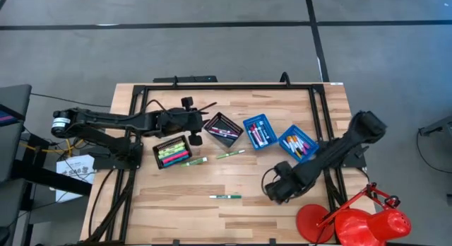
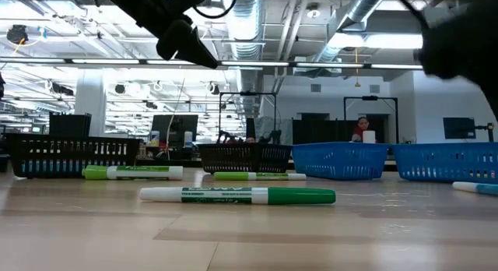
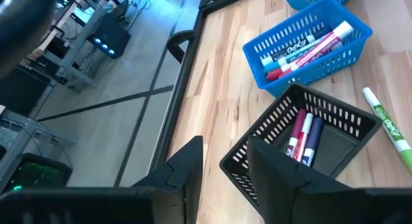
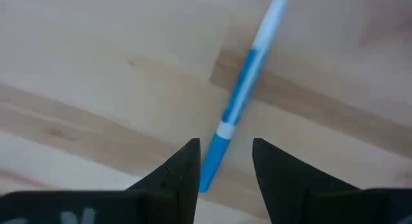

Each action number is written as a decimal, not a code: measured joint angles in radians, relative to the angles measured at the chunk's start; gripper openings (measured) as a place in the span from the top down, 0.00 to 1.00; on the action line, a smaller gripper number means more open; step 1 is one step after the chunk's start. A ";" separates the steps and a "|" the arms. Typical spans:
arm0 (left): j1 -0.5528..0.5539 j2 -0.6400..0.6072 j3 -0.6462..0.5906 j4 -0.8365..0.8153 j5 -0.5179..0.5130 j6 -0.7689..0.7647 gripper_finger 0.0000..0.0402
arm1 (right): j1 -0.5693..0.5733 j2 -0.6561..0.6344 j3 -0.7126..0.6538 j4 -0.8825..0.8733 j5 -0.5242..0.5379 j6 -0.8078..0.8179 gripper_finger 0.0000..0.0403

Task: Pick & Place Markers
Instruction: Put the small blue marker into the right black bin, then put the small dark green marker into the right black bin

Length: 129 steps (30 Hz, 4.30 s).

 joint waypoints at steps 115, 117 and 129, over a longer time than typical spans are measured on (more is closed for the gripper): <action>-0.100 0.001 -0.208 0.090 0.482 -0.396 0.71 | -0.158 0.426 0.210 0.783 0.132 -1.339 0.71; -0.100 0.001 -0.208 0.090 0.482 -0.396 0.71 | -0.154 0.442 0.208 0.785 0.129 -1.340 0.71; -0.100 0.001 -0.208 0.105 0.481 -0.396 0.71 | -0.191 0.472 0.211 0.814 0.109 -1.388 0.92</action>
